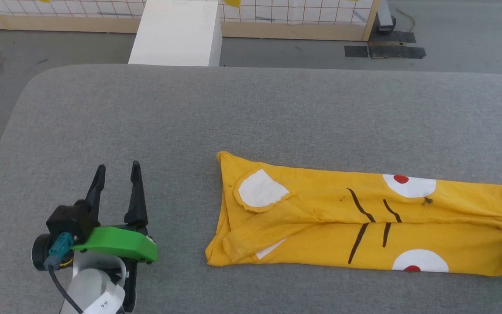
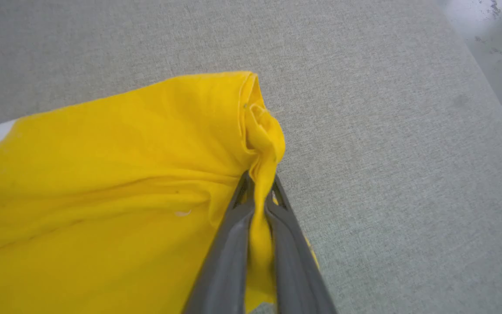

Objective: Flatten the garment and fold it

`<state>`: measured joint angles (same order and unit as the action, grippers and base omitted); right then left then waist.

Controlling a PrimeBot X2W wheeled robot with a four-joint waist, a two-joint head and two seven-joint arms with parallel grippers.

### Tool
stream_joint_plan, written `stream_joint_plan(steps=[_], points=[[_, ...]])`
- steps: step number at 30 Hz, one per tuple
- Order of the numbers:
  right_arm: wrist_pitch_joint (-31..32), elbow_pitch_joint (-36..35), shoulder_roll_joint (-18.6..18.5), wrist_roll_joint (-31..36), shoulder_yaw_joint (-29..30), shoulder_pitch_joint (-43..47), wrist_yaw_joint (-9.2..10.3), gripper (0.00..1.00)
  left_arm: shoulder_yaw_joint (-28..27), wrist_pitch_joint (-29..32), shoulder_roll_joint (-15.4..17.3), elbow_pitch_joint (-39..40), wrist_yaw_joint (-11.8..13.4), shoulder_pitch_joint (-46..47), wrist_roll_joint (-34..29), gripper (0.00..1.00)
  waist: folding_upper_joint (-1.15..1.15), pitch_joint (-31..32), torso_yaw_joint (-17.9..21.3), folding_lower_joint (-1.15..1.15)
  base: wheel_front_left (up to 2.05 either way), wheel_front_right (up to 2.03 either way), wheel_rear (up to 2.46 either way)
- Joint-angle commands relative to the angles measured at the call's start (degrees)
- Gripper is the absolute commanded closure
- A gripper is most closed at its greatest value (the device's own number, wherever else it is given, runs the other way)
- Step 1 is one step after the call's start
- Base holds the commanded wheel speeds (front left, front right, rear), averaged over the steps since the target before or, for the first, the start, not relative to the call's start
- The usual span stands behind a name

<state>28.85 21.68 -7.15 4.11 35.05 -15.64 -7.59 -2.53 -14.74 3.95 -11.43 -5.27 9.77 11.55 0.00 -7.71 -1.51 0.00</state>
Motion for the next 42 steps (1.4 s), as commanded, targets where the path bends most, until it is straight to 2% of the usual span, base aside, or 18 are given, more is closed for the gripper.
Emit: stream_joint_plan(steps=[1,6,13,15,18,21,23,28,34,42], points=[[-0.57,-0.36,-0.34,0.64,0.02,0.42,0.10,1.00,-0.22,-0.26,-0.20,-0.09,-0.38,0.95,-0.87,0.00,0.00,0.00,-0.03,0.00,0.00,0.00,0.00],[3.50,-11.06,0.40,-3.95,-9.46,4.56,0.10,1.00,-0.59,-0.26,-0.61,-0.11,-0.94,0.63,-1.66,0.00,0.00,0.55,-0.75,0.00,0.00,0.00,0.00],[14.88,-35.31,1.22,-10.94,-25.44,10.57,0.10,1.00,-0.61,-0.26,-0.77,0.14,-1.21,0.19,-2.28,0.00,0.00,0.93,-0.88,0.00,0.00,0.00,0.00],[16.82,-39.99,0.60,-11.68,-30.75,10.77,0.10,1.00,-0.61,-0.26,-0.80,0.24,-1.27,0.38,-2.37,0.00,0.00,0.71,-0.92,0.00,0.00,0.00,0.00],[18.00,-43.18,-0.67,-11.66,-40.19,9.15,0.10,1.00,-0.56,-0.26,-0.86,0.35,-1.36,0.86,-2.36,0.00,0.00,0.24,-1.07,0.00,0.00,0.00,0.00],[17.03,-41.06,-0.75,-11.32,-47.88,6.06,0.10,1.00,-0.38,-0.26,-0.91,0.32,-1.43,1.31,-2.23,0.00,0.00,-0.33,-1.40,0.00,0.00,0.00,0.00],[15.22,-38.00,0.44,-11.48,-51.99,3.55,0.10,1.00,-0.11,-0.26,-0.94,0.23,-1.48,1.65,-2.16,0.00,0.00,-0.72,-1.80,0.00,0.00,0.00,0.00],[10.92,-26.99,3.18,-13.18,-60.68,-2.55,0.10,1.00,0.46,-0.26,-1.00,0.27,-1.56,2.38,-2.24,0.00,0.00,-1.96,-2.69,0.00,0.00,0.00,0.00],[7.09,-12.97,4.21,-16.69,-66.62,-8.65,0.10,1.00,1.04,-0.26,-1.04,0.14,-1.61,3.52,-2.18,0.00,0.00,-3.36,-3.77,0.00,0.00,0.00,0.00],[2.22,-0.34,4.25,-24.63,-72.48,-15.44,0.10,1.00,2.14,-0.26,-1.06,0.01,-1.20,4.38,-1.54,0.00,0.00,-4.84,-4.18,0.00,0.00,0.00,0.00]])
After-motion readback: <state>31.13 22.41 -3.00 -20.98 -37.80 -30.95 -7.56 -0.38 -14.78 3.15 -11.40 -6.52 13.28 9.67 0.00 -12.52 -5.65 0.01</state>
